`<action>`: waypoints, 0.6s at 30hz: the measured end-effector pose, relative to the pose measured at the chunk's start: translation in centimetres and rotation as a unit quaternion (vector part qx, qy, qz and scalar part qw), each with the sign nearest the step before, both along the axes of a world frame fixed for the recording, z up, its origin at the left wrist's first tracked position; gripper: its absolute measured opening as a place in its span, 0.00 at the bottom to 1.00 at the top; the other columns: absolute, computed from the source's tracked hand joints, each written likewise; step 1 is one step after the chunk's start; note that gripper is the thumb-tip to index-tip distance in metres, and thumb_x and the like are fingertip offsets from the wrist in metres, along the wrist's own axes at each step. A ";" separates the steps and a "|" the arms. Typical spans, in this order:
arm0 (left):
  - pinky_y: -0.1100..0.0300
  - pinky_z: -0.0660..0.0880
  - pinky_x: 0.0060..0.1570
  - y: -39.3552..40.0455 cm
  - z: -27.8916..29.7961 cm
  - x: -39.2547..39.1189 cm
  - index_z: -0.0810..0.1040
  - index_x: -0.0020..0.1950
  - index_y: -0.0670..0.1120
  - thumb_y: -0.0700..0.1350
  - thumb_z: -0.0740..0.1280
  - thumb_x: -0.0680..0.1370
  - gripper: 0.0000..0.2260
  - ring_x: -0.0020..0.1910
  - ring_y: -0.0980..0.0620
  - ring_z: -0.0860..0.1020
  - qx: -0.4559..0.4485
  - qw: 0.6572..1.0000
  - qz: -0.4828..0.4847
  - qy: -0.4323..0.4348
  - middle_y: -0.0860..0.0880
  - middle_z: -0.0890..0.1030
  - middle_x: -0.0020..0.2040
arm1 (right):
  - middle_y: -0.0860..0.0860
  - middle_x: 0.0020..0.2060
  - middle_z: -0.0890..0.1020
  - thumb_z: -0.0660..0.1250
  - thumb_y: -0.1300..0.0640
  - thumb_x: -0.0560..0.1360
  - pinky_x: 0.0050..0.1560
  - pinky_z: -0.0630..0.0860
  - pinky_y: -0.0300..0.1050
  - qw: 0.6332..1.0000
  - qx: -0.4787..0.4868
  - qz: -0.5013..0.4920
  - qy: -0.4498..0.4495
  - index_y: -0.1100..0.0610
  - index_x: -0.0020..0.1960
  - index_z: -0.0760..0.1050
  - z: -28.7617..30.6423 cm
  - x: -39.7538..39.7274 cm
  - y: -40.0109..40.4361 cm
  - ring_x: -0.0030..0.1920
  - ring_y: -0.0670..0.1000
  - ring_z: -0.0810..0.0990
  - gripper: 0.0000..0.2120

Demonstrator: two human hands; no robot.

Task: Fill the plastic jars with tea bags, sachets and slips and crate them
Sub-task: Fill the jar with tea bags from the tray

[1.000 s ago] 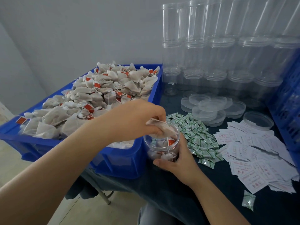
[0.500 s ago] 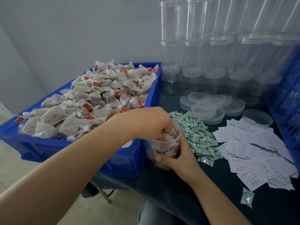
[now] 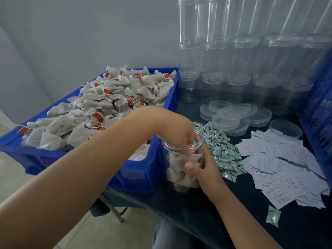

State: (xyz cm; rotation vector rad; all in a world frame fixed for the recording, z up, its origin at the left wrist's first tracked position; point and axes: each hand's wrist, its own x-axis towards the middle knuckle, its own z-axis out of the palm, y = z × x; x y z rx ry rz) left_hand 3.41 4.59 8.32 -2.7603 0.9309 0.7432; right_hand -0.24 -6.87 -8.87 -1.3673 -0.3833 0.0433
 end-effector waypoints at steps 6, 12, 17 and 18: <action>0.72 0.66 0.30 0.1 -0.2 0.0 0.73 0.36 0.58 0.50 0.62 0.79 0.12 0.32 0.63 0.74 0.007 0.998 0.020 0.051 0.60 0.74 0.33 | 0.39 0.60 0.82 0.78 0.45 0.64 0.55 0.76 0.34 1.000 0.003 0.002 0.004 0.49 0.67 0.70 0.2 -0.3 -0.1 0.60 0.42 0.81 0.34; 0.70 0.66 0.31 -0.3 -0.8 0.0 0.73 0.36 0.57 0.49 0.62 0.79 0.11 0.33 0.61 0.73 0.024 0.999 0.012 0.046 0.60 0.73 0.34 | 0.40 0.61 0.81 0.78 0.52 0.62 0.55 0.77 0.35 0.999 -0.015 0.010 -0.039 0.33 0.66 0.73 -0.2 0.0 -0.3 0.61 0.44 0.81 0.35; 0.71 0.68 0.33 0.2 -0.9 0.1 0.75 0.40 0.55 0.45 0.61 0.80 0.10 0.34 0.64 0.74 0.003 0.999 0.009 0.052 0.58 0.75 0.36 | 0.41 0.65 0.79 0.82 0.54 0.58 0.58 0.76 0.36 0.998 -0.035 0.006 -0.048 0.30 0.67 0.70 -0.5 0.2 -0.4 0.65 0.45 0.79 0.43; 0.70 0.71 0.39 0.4 -0.9 0.2 0.76 0.44 0.55 0.45 0.61 0.80 0.08 0.39 0.63 0.76 -0.016 0.998 0.017 0.060 0.58 0.77 0.40 | 0.41 0.65 0.79 0.83 0.54 0.57 0.58 0.76 0.36 0.998 -0.040 0.005 -0.050 0.33 0.70 0.68 -0.6 0.1 -0.3 0.65 0.46 0.78 0.45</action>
